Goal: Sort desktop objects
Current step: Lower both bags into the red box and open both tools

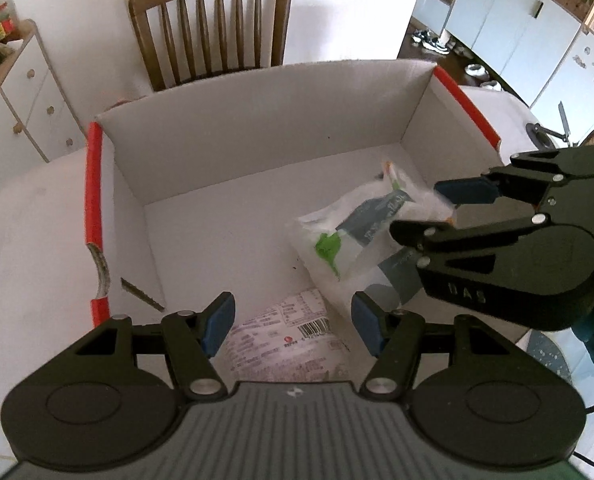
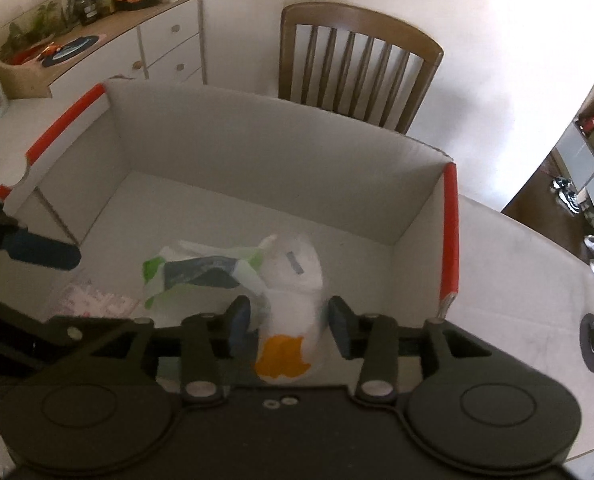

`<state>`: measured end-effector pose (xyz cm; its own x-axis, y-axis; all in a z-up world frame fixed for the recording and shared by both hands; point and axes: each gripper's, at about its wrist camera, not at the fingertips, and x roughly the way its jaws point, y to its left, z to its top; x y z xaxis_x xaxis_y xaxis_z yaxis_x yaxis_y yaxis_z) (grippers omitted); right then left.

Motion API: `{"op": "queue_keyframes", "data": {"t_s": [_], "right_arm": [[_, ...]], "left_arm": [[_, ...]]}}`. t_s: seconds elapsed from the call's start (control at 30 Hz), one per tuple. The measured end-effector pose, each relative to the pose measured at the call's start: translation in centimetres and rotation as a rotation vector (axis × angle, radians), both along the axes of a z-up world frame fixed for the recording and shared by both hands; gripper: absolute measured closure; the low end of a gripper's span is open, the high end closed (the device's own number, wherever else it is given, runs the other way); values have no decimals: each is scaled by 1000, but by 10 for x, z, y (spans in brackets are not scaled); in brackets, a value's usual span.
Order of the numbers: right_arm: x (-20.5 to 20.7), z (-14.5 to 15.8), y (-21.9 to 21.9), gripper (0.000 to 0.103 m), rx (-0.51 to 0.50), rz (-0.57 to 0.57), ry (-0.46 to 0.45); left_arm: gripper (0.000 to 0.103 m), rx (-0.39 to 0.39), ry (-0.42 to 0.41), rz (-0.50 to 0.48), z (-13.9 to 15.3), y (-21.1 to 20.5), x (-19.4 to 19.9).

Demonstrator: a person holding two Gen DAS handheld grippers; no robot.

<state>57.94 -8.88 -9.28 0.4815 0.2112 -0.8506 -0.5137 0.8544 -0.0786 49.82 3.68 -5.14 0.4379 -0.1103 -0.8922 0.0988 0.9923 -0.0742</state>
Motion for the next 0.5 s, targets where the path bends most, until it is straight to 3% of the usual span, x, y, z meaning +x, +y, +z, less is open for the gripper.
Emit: {"op": "queue_keyframes", "data": {"t_s": [0.13, 0.5], "right_arm": [[-4, 7, -2, 52, -18, 0, -8], [-10, 41, -27, 51, 54, -30, 16]], "left_arm": [[40, -3, -15, 2, 12, 6, -12], [40, -6, -54, 2, 41, -8, -30]]}}
